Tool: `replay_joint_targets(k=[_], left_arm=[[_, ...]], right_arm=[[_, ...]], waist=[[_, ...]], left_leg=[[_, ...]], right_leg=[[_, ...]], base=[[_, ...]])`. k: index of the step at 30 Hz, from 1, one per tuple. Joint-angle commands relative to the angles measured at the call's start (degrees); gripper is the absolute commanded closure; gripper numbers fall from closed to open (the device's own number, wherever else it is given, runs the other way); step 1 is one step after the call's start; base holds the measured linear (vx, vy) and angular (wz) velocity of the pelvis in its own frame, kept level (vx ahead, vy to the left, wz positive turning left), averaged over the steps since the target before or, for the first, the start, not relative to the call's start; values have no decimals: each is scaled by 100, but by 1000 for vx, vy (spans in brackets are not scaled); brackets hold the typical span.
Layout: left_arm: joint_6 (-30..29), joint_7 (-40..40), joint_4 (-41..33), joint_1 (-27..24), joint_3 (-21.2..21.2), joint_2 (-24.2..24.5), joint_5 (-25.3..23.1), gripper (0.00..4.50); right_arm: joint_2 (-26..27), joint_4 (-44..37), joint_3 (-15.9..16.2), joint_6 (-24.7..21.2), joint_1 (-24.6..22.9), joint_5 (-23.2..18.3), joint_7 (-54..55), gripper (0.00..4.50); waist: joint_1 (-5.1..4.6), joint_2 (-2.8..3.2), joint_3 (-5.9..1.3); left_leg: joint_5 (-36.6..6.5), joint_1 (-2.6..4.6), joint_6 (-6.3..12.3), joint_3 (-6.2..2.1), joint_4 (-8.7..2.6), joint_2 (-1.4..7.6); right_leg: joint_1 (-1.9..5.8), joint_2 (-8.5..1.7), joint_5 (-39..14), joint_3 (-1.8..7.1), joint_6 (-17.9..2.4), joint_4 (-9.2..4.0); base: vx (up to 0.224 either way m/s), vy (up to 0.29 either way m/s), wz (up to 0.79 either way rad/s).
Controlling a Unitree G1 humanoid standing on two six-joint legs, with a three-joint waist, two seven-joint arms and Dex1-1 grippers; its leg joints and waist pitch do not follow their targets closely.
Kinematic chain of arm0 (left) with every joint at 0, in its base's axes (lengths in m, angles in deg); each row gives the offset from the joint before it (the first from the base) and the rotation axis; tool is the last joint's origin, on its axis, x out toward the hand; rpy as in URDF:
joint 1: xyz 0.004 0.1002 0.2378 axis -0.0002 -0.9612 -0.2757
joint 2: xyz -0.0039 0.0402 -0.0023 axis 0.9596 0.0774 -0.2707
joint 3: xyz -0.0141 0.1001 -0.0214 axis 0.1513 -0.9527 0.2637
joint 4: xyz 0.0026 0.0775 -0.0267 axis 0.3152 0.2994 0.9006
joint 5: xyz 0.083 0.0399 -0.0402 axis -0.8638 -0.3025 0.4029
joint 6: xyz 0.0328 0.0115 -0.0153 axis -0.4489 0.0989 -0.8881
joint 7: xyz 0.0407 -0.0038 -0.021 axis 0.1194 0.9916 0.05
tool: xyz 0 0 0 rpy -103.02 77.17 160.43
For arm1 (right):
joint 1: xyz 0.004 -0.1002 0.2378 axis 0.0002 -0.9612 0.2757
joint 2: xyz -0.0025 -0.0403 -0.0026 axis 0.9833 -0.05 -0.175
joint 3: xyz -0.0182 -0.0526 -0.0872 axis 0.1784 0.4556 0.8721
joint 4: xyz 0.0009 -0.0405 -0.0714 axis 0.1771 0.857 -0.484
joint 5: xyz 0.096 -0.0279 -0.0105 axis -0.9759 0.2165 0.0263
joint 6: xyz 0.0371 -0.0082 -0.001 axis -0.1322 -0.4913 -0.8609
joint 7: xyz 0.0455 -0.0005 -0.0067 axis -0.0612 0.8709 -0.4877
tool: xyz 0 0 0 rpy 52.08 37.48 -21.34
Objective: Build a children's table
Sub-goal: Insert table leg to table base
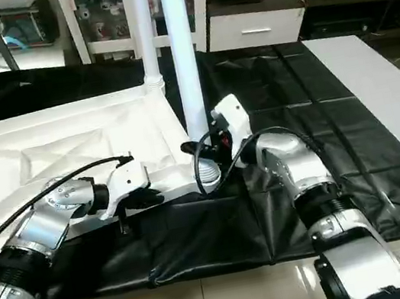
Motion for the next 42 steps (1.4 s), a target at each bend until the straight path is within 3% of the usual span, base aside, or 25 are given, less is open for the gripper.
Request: replay_joint_targets(k=[1,12,18,27,33,42], left_arm=[[-193,114,228,-357,-421,68,-391,450],[-231,28,249,-335,-395,29,-375,450],[-249,10,297,-284,-395,-9,-362,450],[-241,10,344,-247,-407,-38,-369,450],[-241,9,373,-232,-409,-57,-373,450],[-245,4,387,-224,-397,-45,-383,450]], right_arm=[[-33,187,-210,166,114,1,101,265],[21,-394,-105,606,-375,119,98,265],[64,-657,22,1126,-834,318,181,265],[41,-923,137,1518,-1102,487,206,265],[64,-975,210,1453,-1170,523,123,265],[134,-1049,190,875,-1133,299,-112,265]], waist=[[30,-6,-257],[33,-26,-254],[31,19,-232],[18,2,-218],[15,7,-214],[23,9,-206]], left_leg=[[-884,37,209,-57,-300,160],[-881,40,240,-59,-297,158],[-1086,48,165,-67,-318,161],[-1178,42,195,-72,-328,158],[-1189,42,208,-74,-330,158],[-1289,56,178,-79,-349,171]], right_leg=[[213,-292,-94,225,-1447,-318],[208,-292,-104,228,-1398,-318],[185,-285,-306,236,-1336,-351],[188,-270,-335,237,-1302,-367],[186,-270,-328,238,-1314,-368],[173,-277,-480,240,-1291,-386]], base=[[0,0,0],[0,0,0],[0,0,0],[0,0,0],[0,0,0],[0,0,0]])
